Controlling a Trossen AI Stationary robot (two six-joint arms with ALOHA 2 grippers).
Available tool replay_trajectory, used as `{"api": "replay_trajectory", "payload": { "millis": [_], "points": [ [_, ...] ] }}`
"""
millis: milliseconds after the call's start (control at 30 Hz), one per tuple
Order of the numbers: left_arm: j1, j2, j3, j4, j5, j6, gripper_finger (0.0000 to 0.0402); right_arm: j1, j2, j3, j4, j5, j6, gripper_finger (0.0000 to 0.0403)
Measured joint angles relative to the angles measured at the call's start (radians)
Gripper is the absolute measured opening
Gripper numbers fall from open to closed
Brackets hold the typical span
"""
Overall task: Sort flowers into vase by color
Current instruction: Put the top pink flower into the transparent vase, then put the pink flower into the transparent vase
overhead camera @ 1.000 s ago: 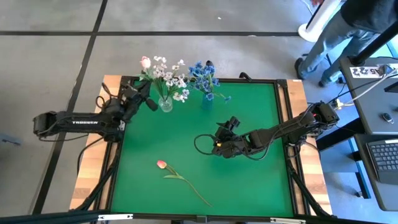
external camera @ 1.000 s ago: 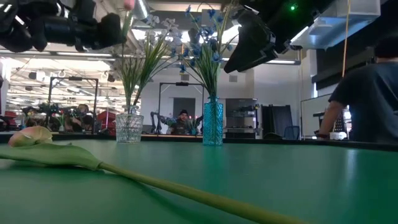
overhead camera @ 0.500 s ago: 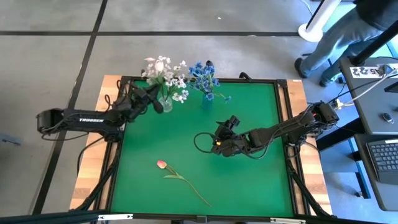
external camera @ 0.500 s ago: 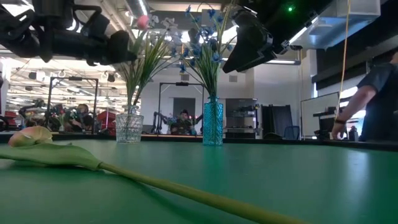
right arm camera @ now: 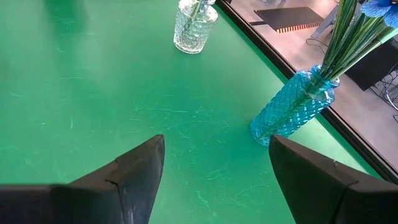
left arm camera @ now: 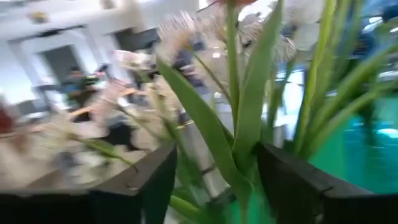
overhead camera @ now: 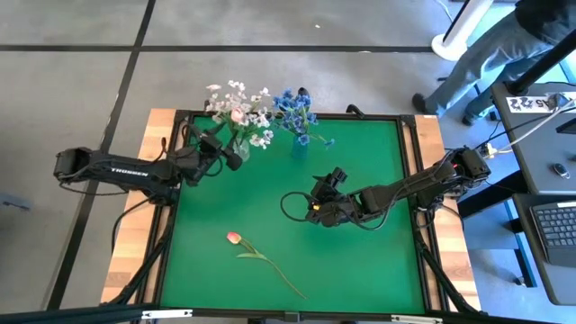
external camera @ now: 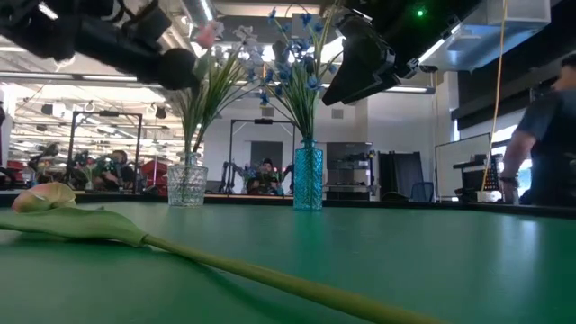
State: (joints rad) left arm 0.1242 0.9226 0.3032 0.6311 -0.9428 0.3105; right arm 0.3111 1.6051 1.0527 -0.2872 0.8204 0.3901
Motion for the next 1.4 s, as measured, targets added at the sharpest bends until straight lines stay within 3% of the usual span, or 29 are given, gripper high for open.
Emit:
{"api": "replay_trajectory", "payload": {
  "millis": [233,333,433,533,733,833,1067,1400],
  "points": [
    [-0.207,-0.003,0.099,-0.128,-0.437,-0.016,0.0257,0.000,0.000,0.000,0.000,-0.021,-0.002,0.0287],
    [-0.330,-0.003,0.120,-0.139,-0.562,-0.011,0.0256,0.001,0.000,0.000,0.012,-0.093,-0.011,0.0287],
    [-0.467,-0.003,0.129,-0.114,-0.624,-0.027,0.0254,0.003,0.000,0.000,0.072,-0.205,-0.060,0.0287],
    [-0.611,-0.004,0.129,-0.091,-0.581,-0.174,0.0254,0.004,0.000,0.000,0.170,-0.329,-0.094,0.0287],
    [-0.839,-0.001,0.130,-0.238,-0.194,-0.595,0.0254,0.005,0.016,0.001,0.418,-0.615,-0.108,0.0287],
    [-0.916,0.014,0.130,-0.339,-0.101,-0.789,0.0254,0.029,0.058,0.013,0.478,-0.685,-0.109,0.0287],
    [-1.013,0.128,0.130,-0.361,-0.120,-0.970,0.0254,0.103,0.277,0.194,0.411,-0.681,-0.128,0.0287],
    [-0.973,0.211,0.129,-0.360,-0.130,-1.043,0.0253,0.128,0.582,0.587,0.117,-0.646,-0.080,0.0287]
  ]
}}
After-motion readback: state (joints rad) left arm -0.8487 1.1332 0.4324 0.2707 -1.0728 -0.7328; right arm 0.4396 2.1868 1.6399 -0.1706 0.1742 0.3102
